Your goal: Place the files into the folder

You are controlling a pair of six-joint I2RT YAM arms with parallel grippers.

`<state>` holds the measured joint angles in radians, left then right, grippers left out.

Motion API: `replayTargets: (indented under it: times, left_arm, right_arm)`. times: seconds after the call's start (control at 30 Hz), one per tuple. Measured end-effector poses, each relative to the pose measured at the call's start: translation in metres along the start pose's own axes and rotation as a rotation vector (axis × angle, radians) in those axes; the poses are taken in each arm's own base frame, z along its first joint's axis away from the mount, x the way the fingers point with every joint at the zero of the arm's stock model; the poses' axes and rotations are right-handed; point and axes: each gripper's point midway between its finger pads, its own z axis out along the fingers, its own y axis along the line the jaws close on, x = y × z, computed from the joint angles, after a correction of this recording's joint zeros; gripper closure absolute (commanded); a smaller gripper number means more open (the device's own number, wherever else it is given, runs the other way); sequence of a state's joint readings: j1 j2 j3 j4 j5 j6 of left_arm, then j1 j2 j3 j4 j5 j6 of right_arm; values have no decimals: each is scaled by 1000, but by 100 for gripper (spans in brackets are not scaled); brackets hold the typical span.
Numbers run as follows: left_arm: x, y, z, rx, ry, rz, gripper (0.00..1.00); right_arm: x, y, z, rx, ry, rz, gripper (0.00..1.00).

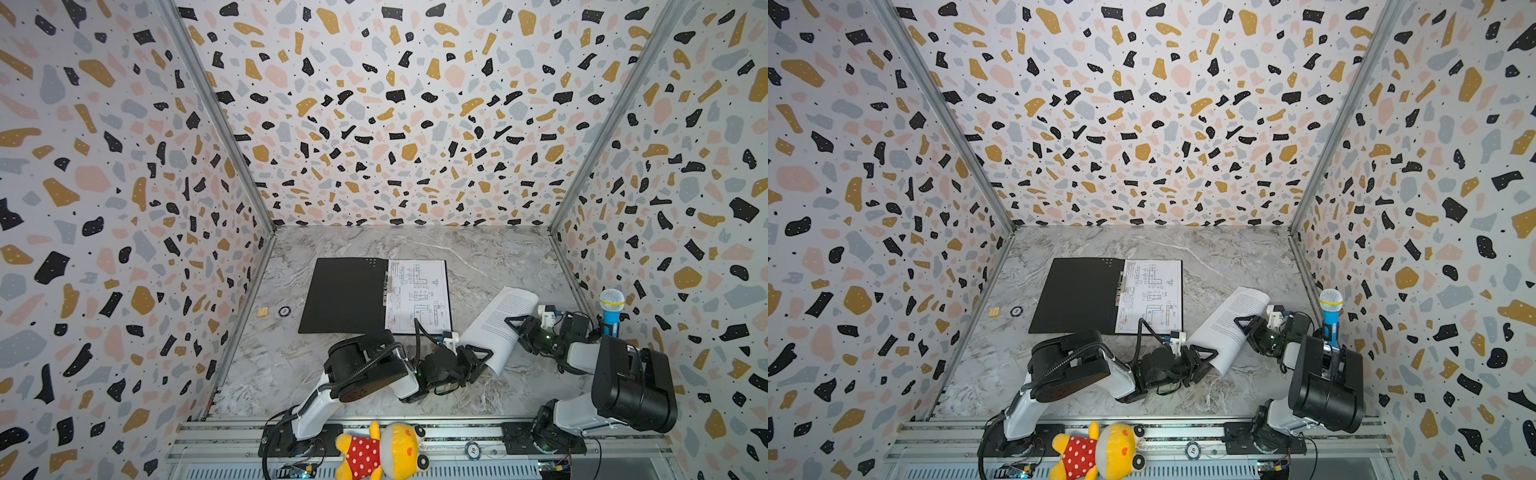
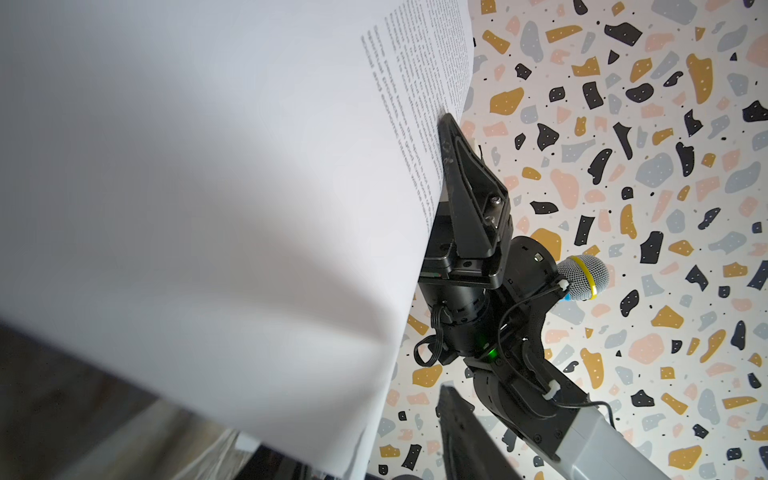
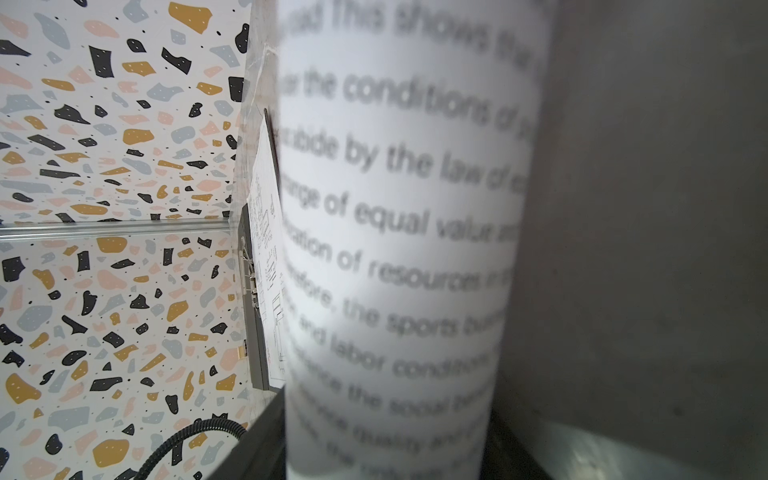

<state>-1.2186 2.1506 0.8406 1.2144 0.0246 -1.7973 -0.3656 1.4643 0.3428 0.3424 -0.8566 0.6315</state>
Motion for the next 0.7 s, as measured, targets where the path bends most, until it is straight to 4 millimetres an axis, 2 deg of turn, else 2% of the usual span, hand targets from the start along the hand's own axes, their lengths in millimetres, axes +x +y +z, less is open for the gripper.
replayTargets:
  times: [0.7]
  left_arm:
    - [-5, -6, -1, 27, -30, -17, 83]
  right_arm:
    - [-1, 1, 0, -2, -2, 13, 38]
